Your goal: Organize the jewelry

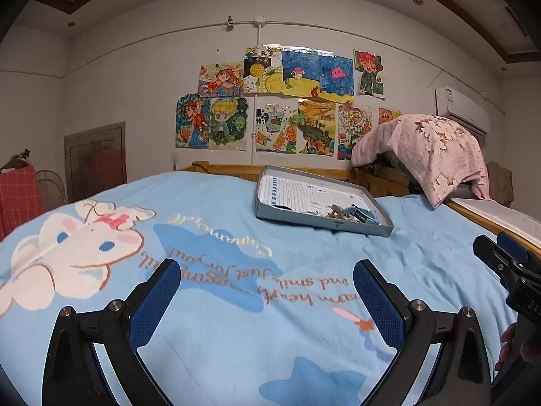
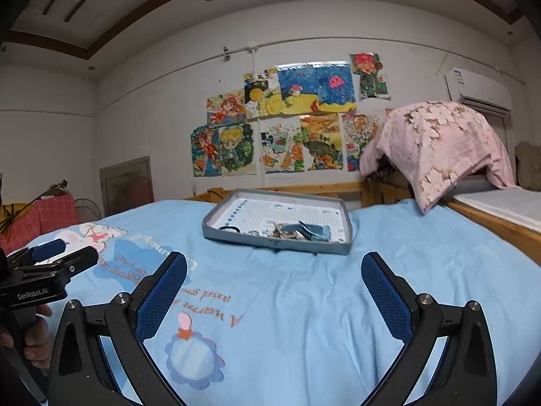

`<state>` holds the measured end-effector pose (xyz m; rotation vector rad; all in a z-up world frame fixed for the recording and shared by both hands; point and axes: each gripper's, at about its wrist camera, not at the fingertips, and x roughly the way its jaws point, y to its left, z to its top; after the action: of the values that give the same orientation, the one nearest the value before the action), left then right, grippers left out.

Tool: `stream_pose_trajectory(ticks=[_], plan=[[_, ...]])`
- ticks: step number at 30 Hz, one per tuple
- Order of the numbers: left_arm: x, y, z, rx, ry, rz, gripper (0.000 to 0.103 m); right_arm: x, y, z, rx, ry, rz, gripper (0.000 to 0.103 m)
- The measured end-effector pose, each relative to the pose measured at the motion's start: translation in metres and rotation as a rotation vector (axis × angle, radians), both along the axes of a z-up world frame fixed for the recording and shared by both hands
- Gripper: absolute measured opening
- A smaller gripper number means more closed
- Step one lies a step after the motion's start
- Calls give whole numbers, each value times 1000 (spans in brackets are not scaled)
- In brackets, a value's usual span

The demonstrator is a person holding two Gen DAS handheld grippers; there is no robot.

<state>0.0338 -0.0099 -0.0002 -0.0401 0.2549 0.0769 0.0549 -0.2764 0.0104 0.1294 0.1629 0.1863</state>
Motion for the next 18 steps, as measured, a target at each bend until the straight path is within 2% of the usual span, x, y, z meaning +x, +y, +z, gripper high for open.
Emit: stream_pose_trajectory(ticks=[9,13,18], plan=[[-13,-5,-5,20,-19,-35,103,-13,5,-17,-23,29,-63,102],[-20,-5,-7,21,-37,-25,103,-22,13,-19,-60,10,-54,102],[-25,-8,-13,39,-48,-43,103,-30,12,-17,-51,-16,-58,102]])
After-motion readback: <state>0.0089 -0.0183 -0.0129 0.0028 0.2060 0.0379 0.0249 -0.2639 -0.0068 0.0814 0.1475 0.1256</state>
